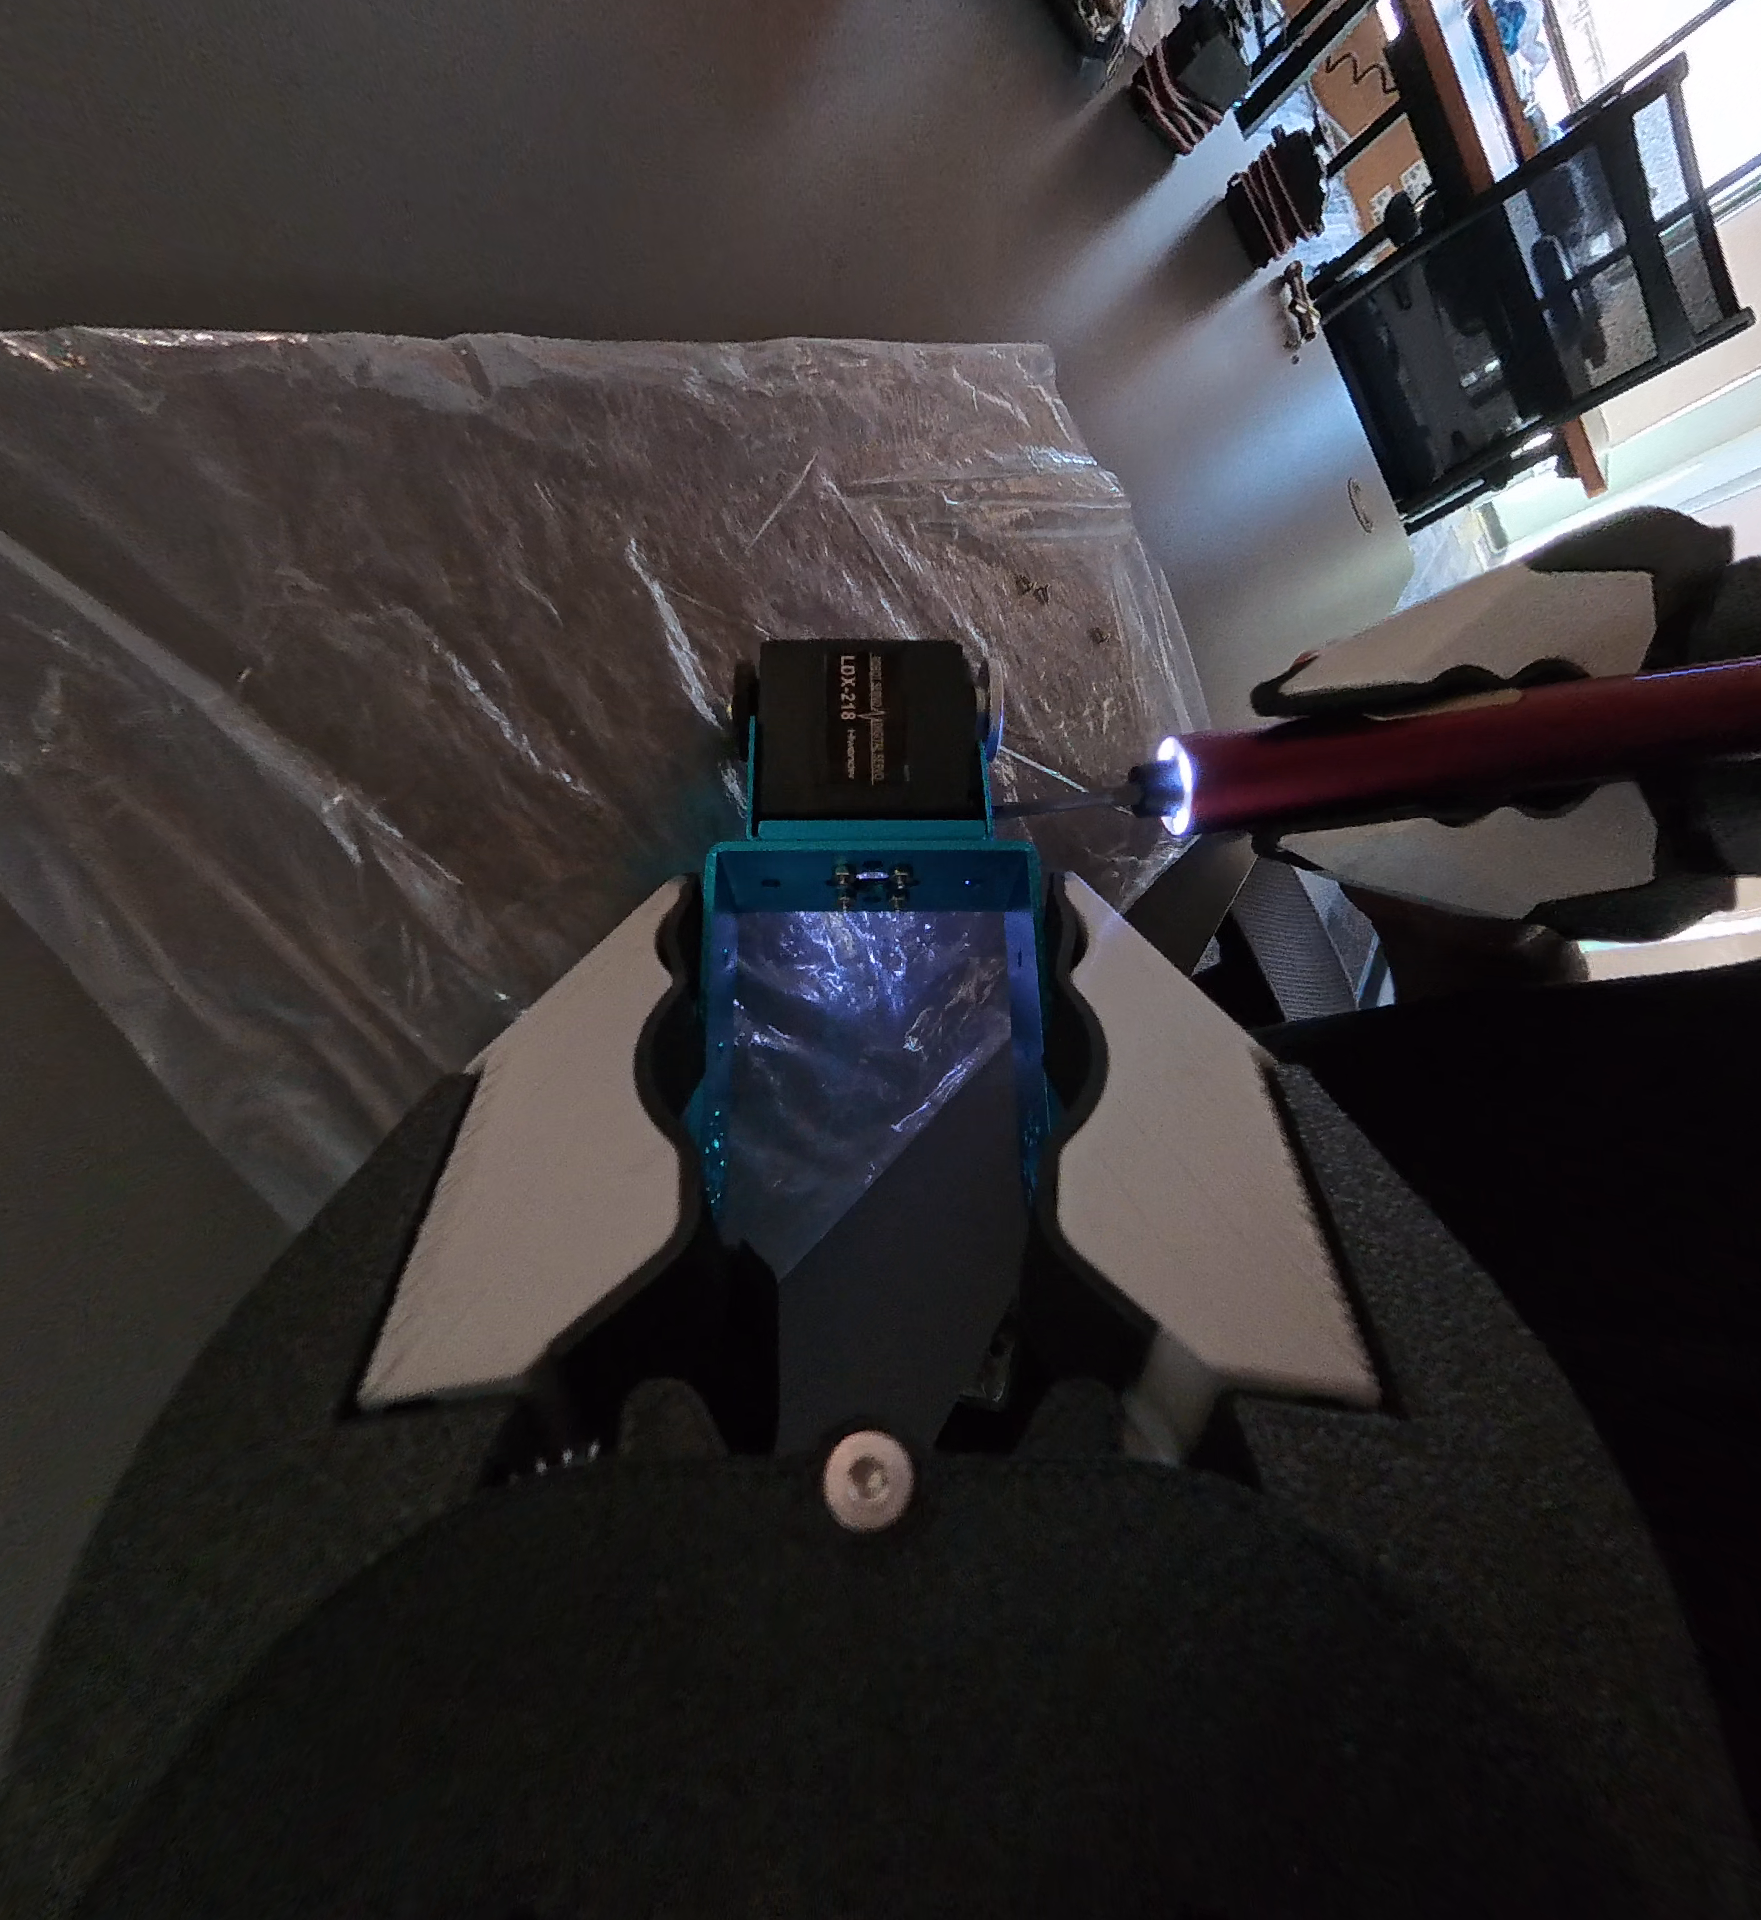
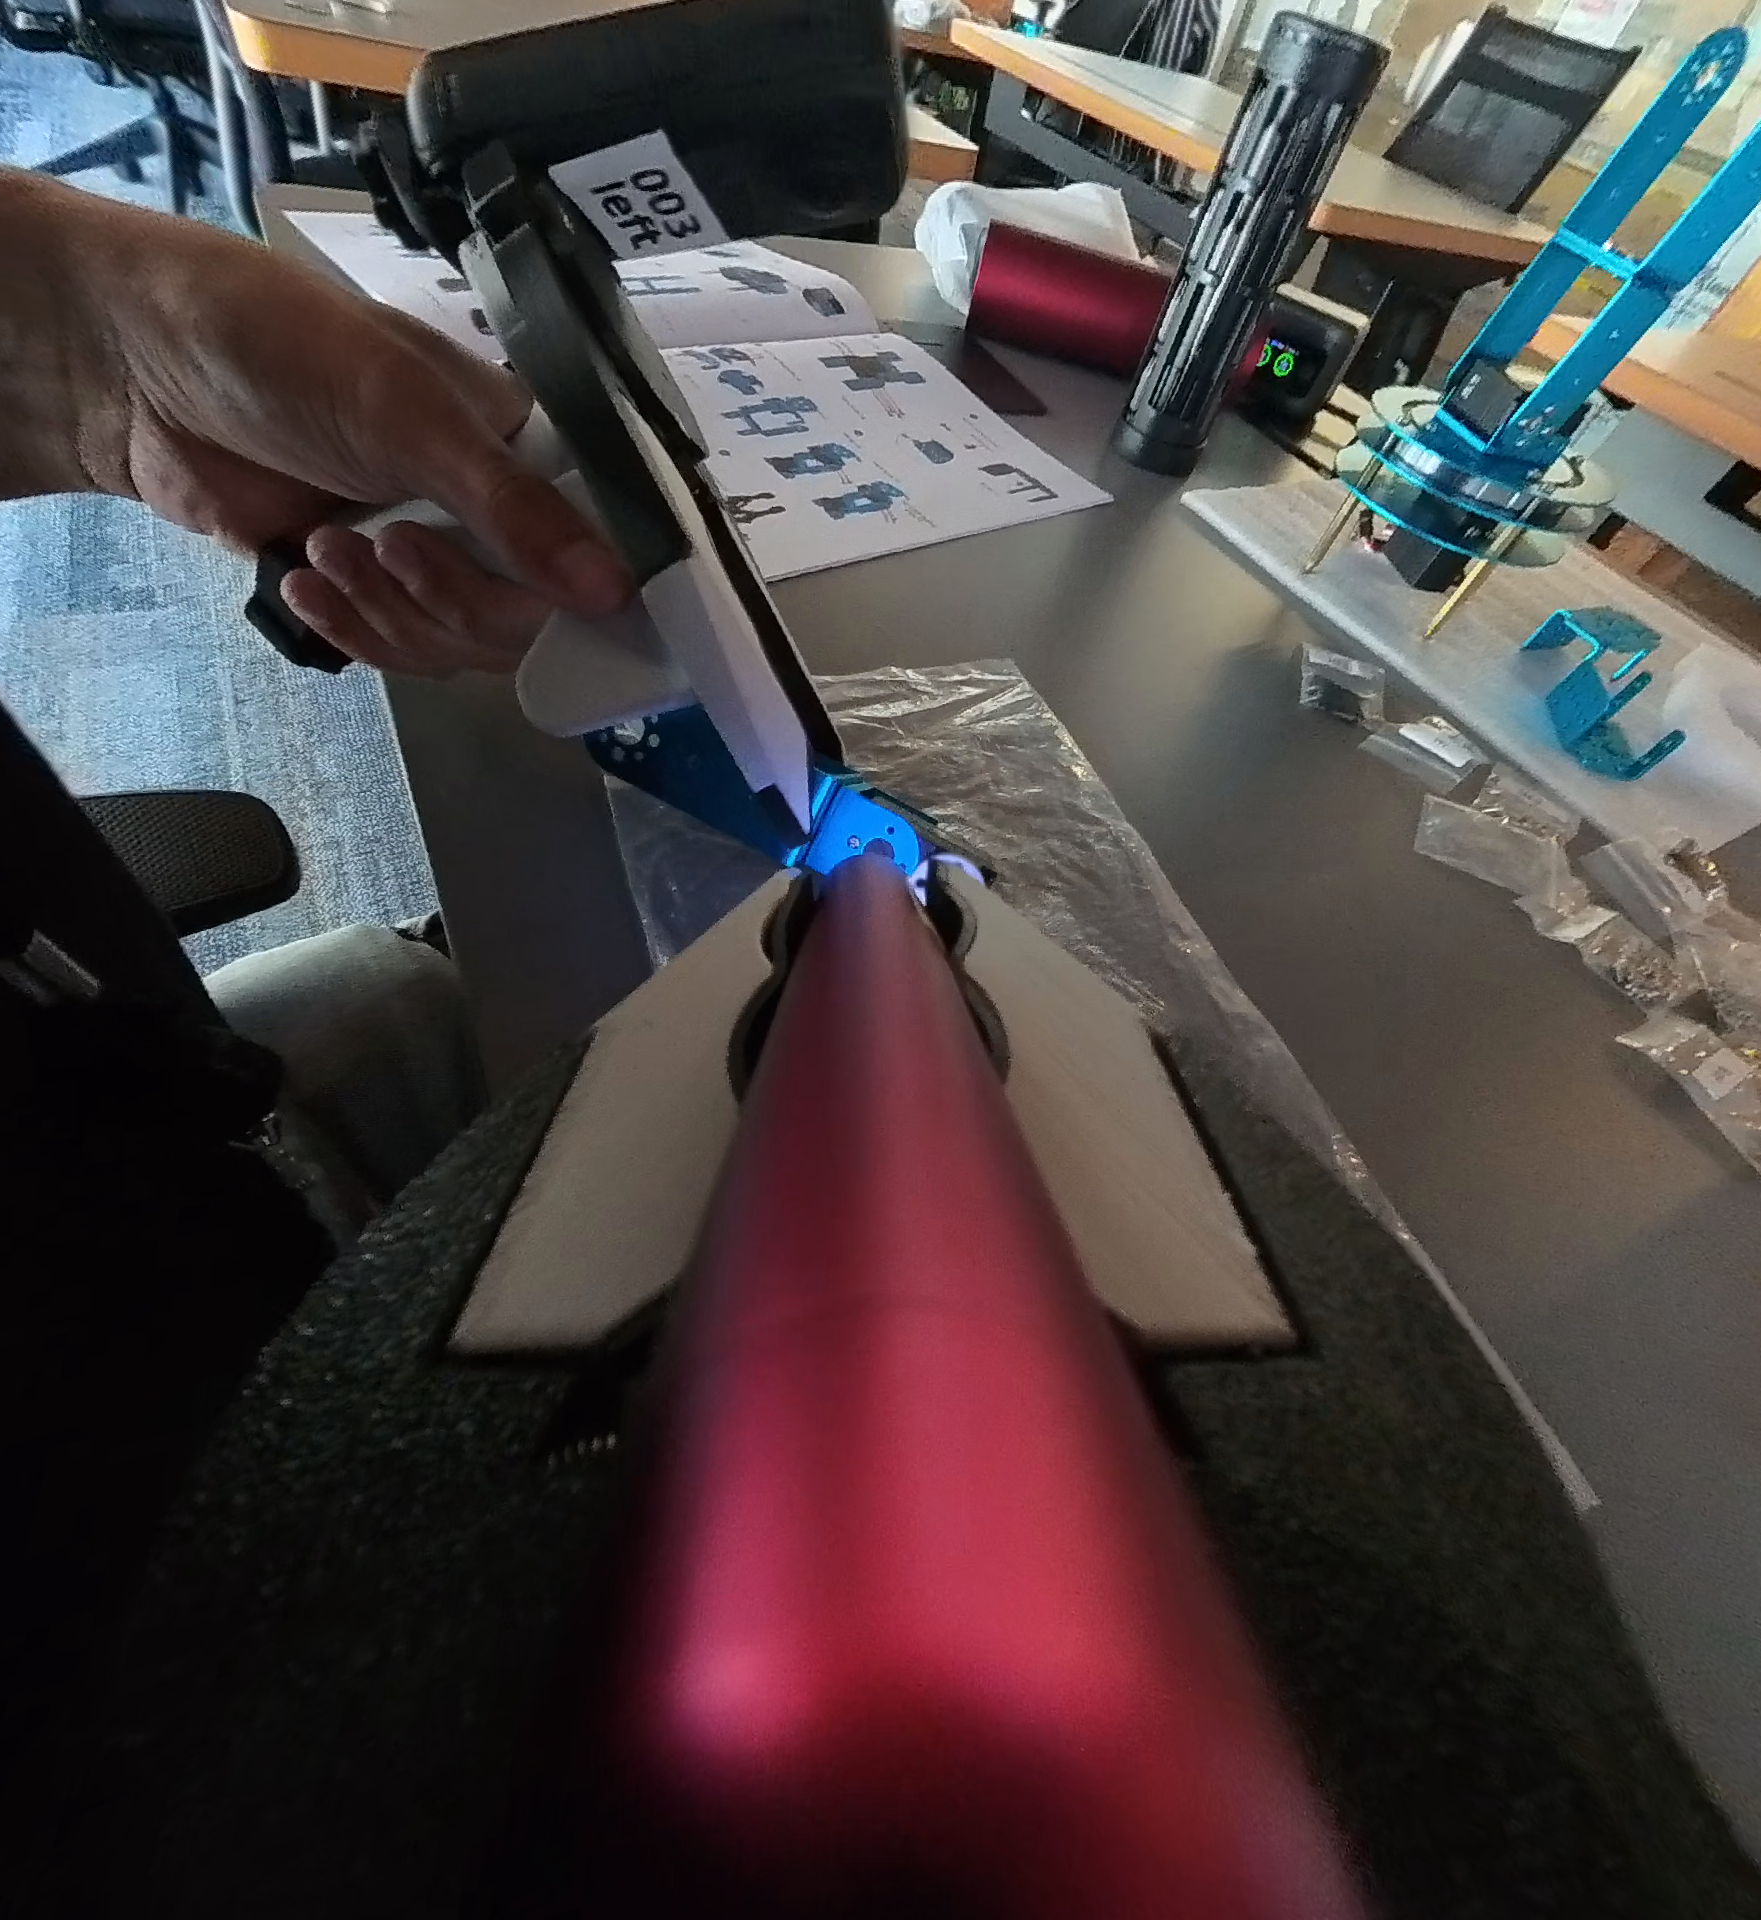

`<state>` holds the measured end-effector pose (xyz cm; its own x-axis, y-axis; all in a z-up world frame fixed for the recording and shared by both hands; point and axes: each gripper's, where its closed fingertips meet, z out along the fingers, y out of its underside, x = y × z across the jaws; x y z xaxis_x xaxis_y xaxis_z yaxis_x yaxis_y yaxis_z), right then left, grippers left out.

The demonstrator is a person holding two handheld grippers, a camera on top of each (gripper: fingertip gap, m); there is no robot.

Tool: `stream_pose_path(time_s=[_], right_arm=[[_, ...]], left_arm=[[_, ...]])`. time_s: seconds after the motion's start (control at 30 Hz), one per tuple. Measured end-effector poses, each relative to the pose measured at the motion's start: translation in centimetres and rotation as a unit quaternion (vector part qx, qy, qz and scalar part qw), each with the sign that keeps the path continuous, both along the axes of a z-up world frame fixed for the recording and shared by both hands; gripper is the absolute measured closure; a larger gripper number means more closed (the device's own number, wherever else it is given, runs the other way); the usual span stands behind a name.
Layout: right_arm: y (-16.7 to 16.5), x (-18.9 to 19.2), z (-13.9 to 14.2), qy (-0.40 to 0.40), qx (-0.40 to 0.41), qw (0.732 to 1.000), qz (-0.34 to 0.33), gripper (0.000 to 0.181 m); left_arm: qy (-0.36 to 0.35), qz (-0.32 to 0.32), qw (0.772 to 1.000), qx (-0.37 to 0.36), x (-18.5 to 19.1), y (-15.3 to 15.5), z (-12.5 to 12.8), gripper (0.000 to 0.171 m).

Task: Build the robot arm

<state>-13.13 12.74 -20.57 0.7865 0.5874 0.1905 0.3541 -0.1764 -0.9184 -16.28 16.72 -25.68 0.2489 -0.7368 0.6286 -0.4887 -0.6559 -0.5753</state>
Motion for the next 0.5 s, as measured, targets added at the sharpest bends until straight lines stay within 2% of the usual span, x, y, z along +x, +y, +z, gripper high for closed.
stream_pose_path(time_s=[0.27,0.5], right_arm=[[0.09,0.39,-0.45,0.041,-0.038,0.998,-0.029,0.160],[-0.45,0.30,-1.02,0.053,-0.030,0.997,-0.043,0.158]], left_arm=[[0.020,-0.010,1.000,0.022,-0.03,0.00,-0.20,0.107],[0.027,-0.018,0.999,0.036,-0.10,-0.13,-0.36,0.107]])
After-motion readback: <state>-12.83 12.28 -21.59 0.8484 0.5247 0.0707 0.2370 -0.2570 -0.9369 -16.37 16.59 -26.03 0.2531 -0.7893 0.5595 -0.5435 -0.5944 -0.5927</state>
